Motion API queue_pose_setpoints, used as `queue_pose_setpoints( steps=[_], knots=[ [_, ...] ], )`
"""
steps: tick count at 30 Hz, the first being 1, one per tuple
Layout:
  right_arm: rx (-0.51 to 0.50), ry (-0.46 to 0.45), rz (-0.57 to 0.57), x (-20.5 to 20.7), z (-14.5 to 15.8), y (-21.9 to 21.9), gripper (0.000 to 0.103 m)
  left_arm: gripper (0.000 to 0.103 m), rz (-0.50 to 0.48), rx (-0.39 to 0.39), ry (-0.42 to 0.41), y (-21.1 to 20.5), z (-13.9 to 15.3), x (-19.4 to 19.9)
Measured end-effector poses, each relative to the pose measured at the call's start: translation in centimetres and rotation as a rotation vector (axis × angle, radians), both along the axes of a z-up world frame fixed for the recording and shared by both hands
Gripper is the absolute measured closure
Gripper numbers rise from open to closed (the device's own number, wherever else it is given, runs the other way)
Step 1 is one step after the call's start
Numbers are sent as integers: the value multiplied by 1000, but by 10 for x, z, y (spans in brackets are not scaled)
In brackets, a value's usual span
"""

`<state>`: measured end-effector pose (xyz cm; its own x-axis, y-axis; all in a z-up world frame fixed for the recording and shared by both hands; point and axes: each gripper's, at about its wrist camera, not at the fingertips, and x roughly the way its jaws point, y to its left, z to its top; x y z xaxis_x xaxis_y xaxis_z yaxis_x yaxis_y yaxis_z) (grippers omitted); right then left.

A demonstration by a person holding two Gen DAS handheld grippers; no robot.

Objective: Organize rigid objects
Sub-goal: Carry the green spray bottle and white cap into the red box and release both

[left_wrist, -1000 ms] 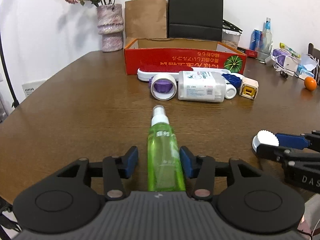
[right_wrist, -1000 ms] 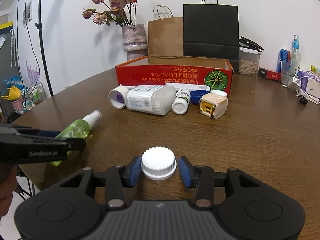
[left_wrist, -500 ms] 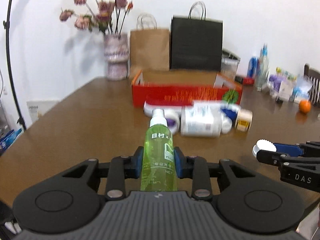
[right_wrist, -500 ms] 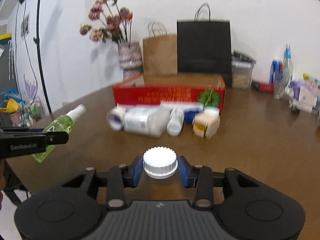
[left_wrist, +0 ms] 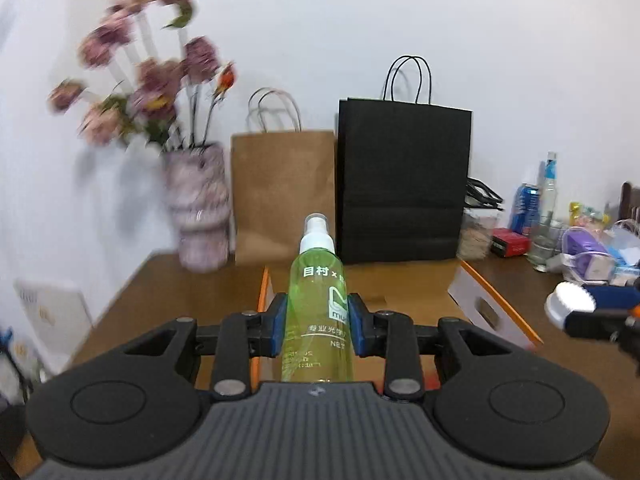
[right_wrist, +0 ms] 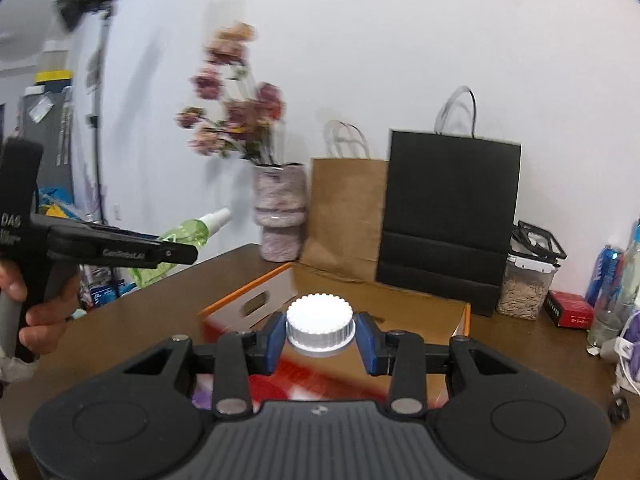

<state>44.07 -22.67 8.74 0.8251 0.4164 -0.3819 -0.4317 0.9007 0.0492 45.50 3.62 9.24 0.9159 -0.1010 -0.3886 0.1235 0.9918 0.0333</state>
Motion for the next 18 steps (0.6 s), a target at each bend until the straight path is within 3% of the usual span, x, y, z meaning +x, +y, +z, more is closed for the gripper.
queue_pose_setpoints(
  steps=[2,4,6,8,11,17,18],
  knots=[
    [4,57,-18,53,4,-4,65,72,16,33,33,0,5,50],
    [10,128,-37,99,-2,-5,66,72,16,12,112,4,2,92],
    [-1,220,-44,145,-20,-5,66,72,7,-3,210,2,-14,130],
    [-15,293,-69,181,-41,-5,66,72,-27,48,275,-7,-39,151],
    [-91,342,-105,215,-70,1,66,72,-60,148,333,-21,-76,171],
    [-173,361,-139,253,-103,2,65,71,9,178,467,-17,-111,215],
    [-183,365,-147,257,-106,2,65,70,7,202,452,-20,-113,217]
  ],
)
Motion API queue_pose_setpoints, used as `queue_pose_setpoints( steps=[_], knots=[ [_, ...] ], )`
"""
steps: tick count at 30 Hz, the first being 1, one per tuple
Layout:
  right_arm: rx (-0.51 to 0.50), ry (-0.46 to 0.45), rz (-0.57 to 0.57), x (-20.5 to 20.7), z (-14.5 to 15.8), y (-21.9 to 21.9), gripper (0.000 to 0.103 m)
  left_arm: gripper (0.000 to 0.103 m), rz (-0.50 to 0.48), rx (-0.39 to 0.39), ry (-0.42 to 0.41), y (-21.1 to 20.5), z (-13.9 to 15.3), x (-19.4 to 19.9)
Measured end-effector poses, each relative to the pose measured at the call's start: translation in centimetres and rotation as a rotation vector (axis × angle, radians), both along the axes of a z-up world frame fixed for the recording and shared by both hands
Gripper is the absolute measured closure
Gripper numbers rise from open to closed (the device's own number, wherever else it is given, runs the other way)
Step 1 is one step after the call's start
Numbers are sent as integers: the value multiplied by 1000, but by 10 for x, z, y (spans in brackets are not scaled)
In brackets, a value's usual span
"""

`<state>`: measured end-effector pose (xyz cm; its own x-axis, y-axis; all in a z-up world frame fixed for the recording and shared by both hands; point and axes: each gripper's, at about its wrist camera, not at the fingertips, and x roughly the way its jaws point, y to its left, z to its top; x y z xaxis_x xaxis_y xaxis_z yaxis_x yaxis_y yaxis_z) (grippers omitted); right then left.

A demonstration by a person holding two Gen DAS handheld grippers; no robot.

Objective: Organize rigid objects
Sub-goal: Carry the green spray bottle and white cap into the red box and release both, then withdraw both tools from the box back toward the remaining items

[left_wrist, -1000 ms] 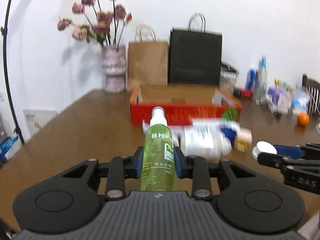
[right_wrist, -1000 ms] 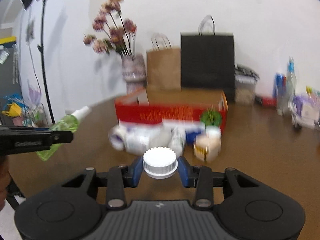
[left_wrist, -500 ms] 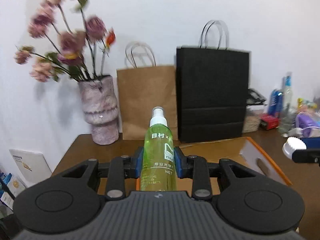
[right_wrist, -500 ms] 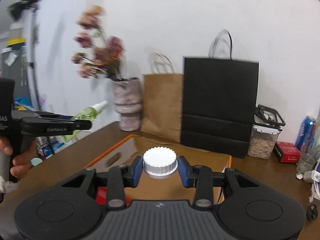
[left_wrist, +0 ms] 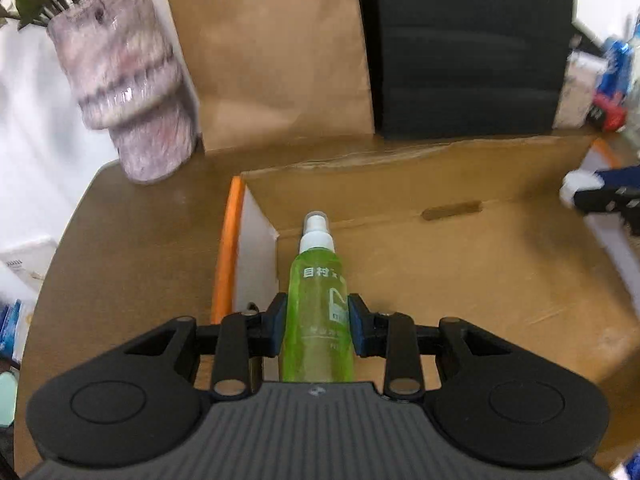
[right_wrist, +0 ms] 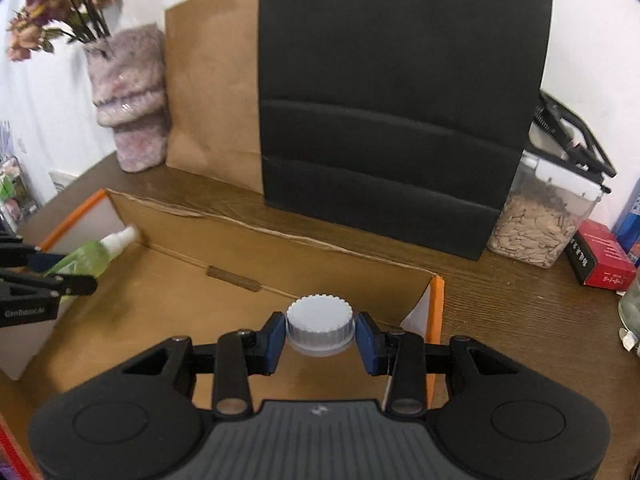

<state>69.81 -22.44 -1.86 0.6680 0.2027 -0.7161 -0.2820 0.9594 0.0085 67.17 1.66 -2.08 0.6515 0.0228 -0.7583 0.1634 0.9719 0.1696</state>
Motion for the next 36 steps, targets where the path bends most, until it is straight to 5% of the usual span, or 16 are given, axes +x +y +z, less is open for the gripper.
queue_pose_setpoints(
  steps=[4,7,14,16,18,19,20,21,25,27,36],
  knots=[
    [-19,11,34,10,-9,-5,66,65,-30,4,7,-3,-1,0],
    [-151,-28,52,9,-15,4,83,61,-47,2,11,-5,1,0],
    [-171,-15,79,11,-11,9,76,54,-41,26,21,-11,0,-4],
    [-156,-19,89,8,-9,10,65,52,-50,9,19,-8,1,-4],
    [-165,-54,95,-4,-2,13,23,50,-46,6,16,-8,1,-5],
    [-164,-74,113,-12,2,15,18,45,-42,-3,15,-8,2,-7],
    [-159,-97,137,-24,8,16,17,30,-38,-15,9,-7,4,-9],
    [-161,-110,150,-33,15,16,17,21,-23,-26,-4,-5,8,-12],
    [-172,-153,140,-72,45,14,17,20,-19,-14,-109,-3,38,-49],
    [-152,-187,130,-97,60,11,17,10,-30,-4,-179,-2,60,-74],
    [7,-269,99,-243,85,-5,16,0,58,-73,-479,24,119,-234]
  ],
)
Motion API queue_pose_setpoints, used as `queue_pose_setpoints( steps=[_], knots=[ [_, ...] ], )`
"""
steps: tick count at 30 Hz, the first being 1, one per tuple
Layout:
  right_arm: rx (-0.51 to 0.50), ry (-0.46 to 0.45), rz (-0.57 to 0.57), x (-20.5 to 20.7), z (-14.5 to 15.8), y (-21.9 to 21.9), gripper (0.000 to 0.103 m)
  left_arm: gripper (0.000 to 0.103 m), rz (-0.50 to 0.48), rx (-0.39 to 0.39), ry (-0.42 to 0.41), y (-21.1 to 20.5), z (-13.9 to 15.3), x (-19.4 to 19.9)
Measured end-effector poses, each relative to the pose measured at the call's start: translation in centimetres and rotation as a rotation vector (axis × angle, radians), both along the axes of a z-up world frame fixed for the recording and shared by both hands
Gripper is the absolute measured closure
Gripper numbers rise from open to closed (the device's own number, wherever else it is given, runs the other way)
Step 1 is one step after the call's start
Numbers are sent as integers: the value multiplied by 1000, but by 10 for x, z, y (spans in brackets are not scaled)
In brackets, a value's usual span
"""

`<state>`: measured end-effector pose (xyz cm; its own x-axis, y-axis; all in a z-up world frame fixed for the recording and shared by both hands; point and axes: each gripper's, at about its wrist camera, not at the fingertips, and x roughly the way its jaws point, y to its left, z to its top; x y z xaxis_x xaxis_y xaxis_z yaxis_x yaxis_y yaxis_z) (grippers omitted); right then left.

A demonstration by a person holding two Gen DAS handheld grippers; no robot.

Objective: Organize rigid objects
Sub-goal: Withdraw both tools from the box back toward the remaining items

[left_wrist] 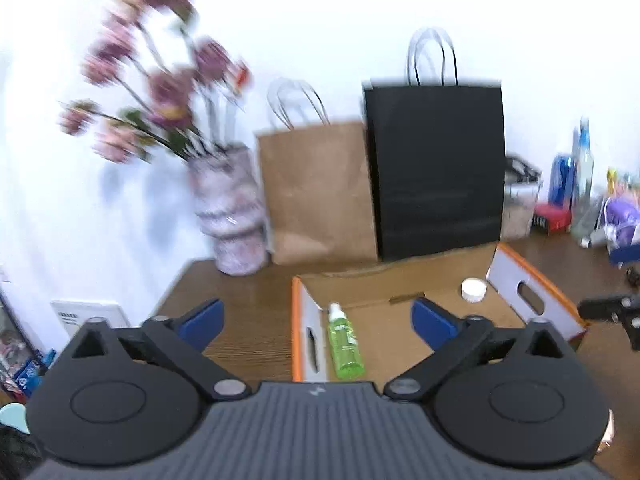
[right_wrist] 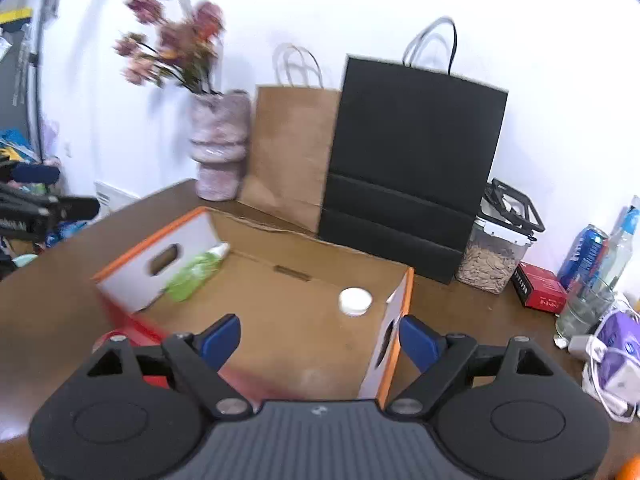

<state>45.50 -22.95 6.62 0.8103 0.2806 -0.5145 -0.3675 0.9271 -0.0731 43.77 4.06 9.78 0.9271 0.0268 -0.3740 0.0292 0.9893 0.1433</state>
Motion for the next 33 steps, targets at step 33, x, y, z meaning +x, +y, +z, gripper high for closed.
queue_pose_setpoints(
  steps=[33],
  knots=[
    [178,-205,-110,-354,-84,22,4,0,-4,-45,-206,18,-91,-332]
  ],
)
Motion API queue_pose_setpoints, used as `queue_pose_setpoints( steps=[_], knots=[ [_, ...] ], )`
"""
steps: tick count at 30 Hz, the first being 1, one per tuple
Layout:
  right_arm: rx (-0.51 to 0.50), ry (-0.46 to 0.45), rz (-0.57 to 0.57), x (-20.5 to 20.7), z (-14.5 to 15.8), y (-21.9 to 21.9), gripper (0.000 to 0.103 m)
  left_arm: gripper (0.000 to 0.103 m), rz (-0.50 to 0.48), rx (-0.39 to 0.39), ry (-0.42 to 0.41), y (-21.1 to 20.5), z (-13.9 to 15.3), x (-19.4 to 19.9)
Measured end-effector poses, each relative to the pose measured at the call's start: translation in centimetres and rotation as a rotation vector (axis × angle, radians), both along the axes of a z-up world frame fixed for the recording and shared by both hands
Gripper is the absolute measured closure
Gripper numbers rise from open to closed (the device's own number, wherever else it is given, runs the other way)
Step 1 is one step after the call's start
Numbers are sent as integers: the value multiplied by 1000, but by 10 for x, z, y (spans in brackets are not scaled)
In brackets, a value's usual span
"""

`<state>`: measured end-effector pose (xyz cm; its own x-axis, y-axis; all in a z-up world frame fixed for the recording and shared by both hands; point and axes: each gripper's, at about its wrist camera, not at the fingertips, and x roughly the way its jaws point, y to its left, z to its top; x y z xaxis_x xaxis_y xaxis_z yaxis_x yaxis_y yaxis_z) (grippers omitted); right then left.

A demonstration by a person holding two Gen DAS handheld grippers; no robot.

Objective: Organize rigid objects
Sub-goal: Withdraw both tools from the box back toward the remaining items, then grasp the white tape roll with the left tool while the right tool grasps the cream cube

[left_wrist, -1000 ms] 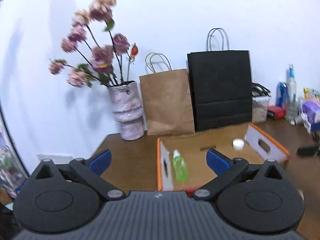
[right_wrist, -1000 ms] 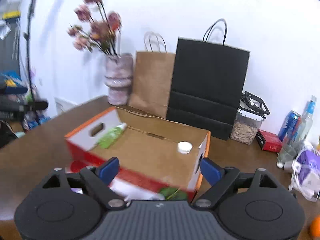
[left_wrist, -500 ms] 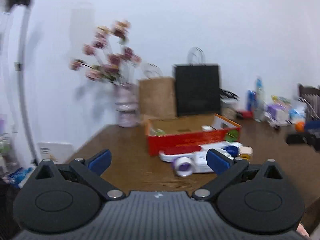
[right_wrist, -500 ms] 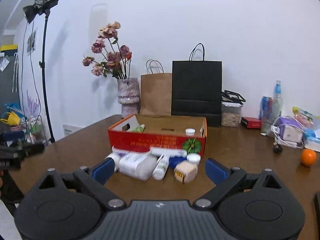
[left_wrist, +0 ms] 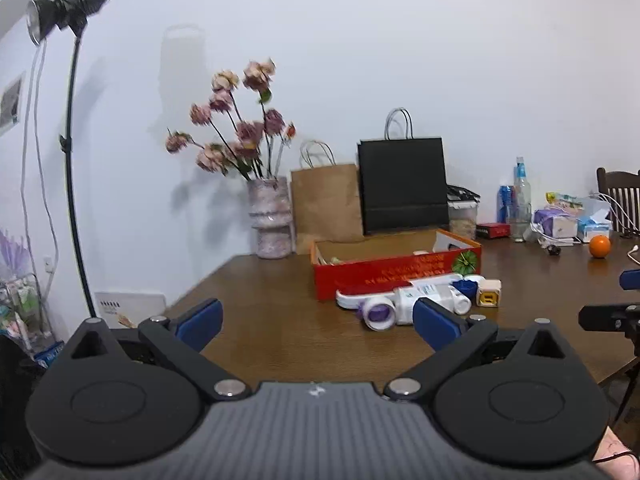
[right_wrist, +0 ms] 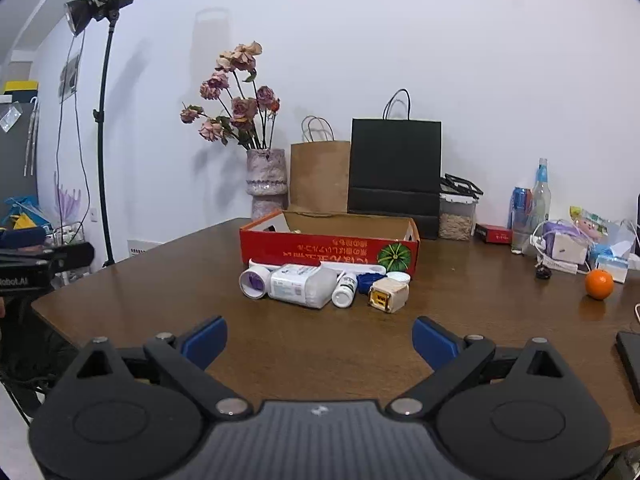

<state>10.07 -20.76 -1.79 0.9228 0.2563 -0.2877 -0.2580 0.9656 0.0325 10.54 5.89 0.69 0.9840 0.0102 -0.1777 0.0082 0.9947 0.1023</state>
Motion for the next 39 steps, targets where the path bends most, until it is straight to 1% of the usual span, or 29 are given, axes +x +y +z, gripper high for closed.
queue_pose_setpoints(
  steps=[2,4,7,10,12,15,16,19,21,22,23,24,25,27,30,34,37,39],
  knots=[
    [24,-14,14,1,-3,-4,4,0,23,20,21,-9,-2,8],
    [32,-9,19,4,-6,-7,4,0,36,35,6,-16,-3,9],
    [27,5,4,14,-9,-10,4,0,35,13,6,-22,-6,12],
    [32,16,-18,22,-13,-14,7,0,23,-3,49,-28,-11,25],
    [42,20,-11,27,-14,-20,10,0,27,21,77,-36,-14,37],
    [22,52,-26,44,-11,-26,10,0,33,46,75,-43,-12,46],
    [8,62,-38,50,-9,-26,10,0,33,43,74,-44,-10,49],
    [0,27,-46,65,-2,-27,10,0,20,14,82,-40,-9,58],
    [29,18,-42,76,-2,-29,11,0,23,3,116,-37,-13,68],
    [57,17,-28,80,-3,-30,14,0,31,6,132,-36,-14,74],
    [83,28,-22,85,-5,-32,20,0,37,10,139,-36,-16,79],
    [103,47,-26,92,-8,-33,24,0,38,14,141,-35,-17,83],
    [112,56,-34,98,-11,-33,25,0,39,20,142,-34,-18,89],
    [108,60,-59,110,-16,-33,25,0,45,23,149,-32,-20,99],
    [105,70,-93,131,-21,-29,25,0,72,11,197,-27,-23,120],
    [114,80,-88,158,-22,-27,24,0,54,-28,222,-26,-27,148],
    [107,109,-89,183,-25,-28,24,0,49,-6,228,-32,-32,172],
    [92,118,-100,197,-26,-28,24,0,30,-7,229,-33,-34,187]
  ],
)
